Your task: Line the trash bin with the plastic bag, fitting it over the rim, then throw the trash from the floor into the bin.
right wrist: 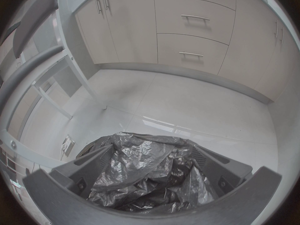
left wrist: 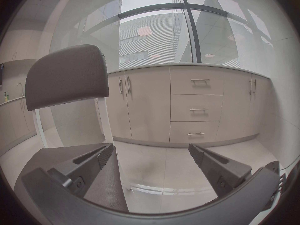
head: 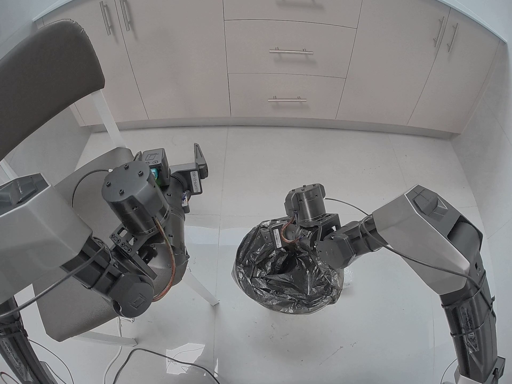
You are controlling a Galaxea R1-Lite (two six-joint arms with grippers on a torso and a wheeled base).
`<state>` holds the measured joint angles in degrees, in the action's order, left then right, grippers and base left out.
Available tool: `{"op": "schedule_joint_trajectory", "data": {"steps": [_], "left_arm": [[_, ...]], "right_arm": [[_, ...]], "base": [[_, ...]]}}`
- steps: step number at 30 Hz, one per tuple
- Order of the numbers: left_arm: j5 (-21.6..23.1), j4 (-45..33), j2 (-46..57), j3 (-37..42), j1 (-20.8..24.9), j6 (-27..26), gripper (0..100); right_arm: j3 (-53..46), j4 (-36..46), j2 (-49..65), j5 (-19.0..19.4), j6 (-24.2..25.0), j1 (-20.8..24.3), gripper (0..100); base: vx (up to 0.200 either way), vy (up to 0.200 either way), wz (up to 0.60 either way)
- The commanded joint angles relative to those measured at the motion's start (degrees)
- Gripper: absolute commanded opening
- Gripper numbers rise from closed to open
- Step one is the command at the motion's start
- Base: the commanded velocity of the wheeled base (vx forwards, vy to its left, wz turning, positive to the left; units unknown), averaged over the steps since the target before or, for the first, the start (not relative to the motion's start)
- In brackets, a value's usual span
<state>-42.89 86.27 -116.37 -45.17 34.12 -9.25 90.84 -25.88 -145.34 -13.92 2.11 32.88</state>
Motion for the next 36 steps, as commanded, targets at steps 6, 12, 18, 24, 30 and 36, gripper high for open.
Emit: {"op": "schedule_joint_trajectory", "data": {"steps": [6,12,18,24,30,36], "left_arm": [[0.0,-0.1,0.7,0.6,-0.4,0.0,100],[0.0,-0.1,-0.1,1.0,-0.3,-0.1,100],[0.0,-0.1,-0.7,1.1,-0.2,-0.2,100],[0.0,-0.1,-1.4,1.4,0.2,-0.2,100],[0.4,-0.1,-1.8,1.7,0.7,-0.2,100],[0.6,-0.1,-1.8,1.7,0.7,-0.2,100]], "right_arm": [[10.5,2.2,-8.1,-1.9,-0.5,-1.8,100],[16.6,5.8,-10.9,-2.0,-0.5,-3.0,100],[19.7,6.1,-13.2,-2.1,-0.6,-3.5,100],[23.4,8.3,-14.8,-2.1,-0.5,-4.8,100],[23.7,8.5,-14.3,-2.2,-0.5,-5.6,100],[23.3,8.5,-10.2,-2.3,-0.4,-5.1,100]], "base": [[0.000,0.000,0.00],[0.000,0.000,0.00],[0.000,0.000,0.00],[0.000,0.000,0.00],[0.000,0.000,0.00],[0.000,0.000,0.00]]}}
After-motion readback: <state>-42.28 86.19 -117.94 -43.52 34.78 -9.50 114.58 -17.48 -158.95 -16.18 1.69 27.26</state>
